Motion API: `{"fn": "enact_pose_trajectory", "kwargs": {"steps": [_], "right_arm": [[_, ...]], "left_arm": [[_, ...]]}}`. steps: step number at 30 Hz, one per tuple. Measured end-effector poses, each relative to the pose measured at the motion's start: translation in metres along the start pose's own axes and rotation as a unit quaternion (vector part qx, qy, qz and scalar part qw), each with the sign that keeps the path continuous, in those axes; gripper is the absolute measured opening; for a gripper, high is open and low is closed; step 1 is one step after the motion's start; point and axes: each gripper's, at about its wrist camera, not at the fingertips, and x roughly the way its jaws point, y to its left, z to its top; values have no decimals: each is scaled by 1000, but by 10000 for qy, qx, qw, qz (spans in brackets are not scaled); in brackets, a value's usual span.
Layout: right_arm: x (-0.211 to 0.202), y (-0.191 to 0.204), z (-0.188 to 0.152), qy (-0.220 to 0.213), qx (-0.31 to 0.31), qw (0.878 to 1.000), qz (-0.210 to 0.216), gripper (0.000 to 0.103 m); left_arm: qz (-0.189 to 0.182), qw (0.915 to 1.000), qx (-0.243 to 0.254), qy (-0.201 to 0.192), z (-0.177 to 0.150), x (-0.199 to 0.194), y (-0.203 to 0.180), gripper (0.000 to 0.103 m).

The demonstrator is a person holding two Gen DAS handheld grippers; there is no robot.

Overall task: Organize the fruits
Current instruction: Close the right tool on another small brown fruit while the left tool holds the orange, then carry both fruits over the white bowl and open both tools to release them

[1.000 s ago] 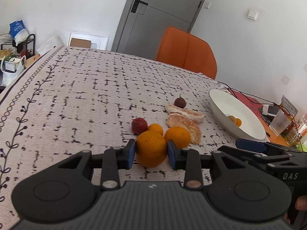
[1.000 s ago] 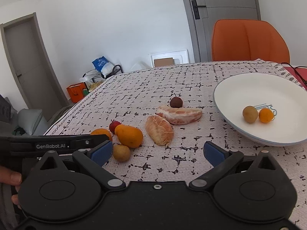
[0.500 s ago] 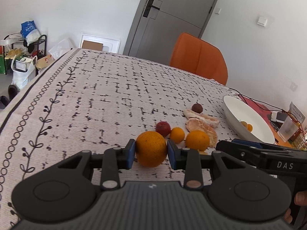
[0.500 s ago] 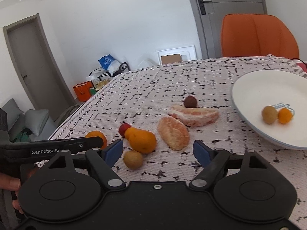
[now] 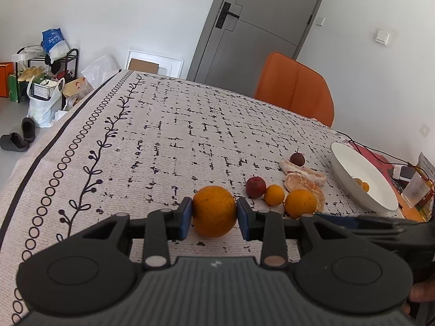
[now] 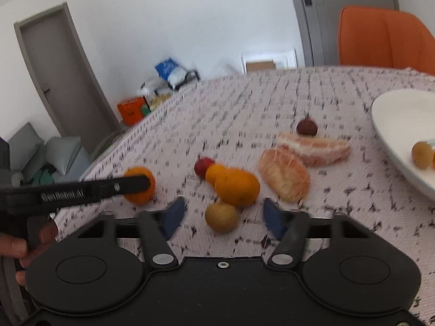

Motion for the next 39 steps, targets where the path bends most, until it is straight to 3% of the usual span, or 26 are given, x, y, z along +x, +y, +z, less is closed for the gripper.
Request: {"fn": "enact_pose_trajectory", "kwargs": {"steps": [1, 2, 10, 39], "right_arm": [[0, 1, -1, -19, -45, 10000, -79, 25], [1, 2, -1, 17, -85, 9999, -120, 25], [-12, -3, -5, -5, -5, 9999, -107, 25], [-83, -75, -7, -981, 621, 9912, -634, 25]], "left_arm": [[-6, 10000, -1, 1, 0, 0, 0, 34], [-13, 10000, 0, 2, 0, 0, 0, 34], [-148, 9999, 40, 5, 1, 1, -9, 34], [-564, 9937, 967, -21, 21, 18, -109, 34]]}}
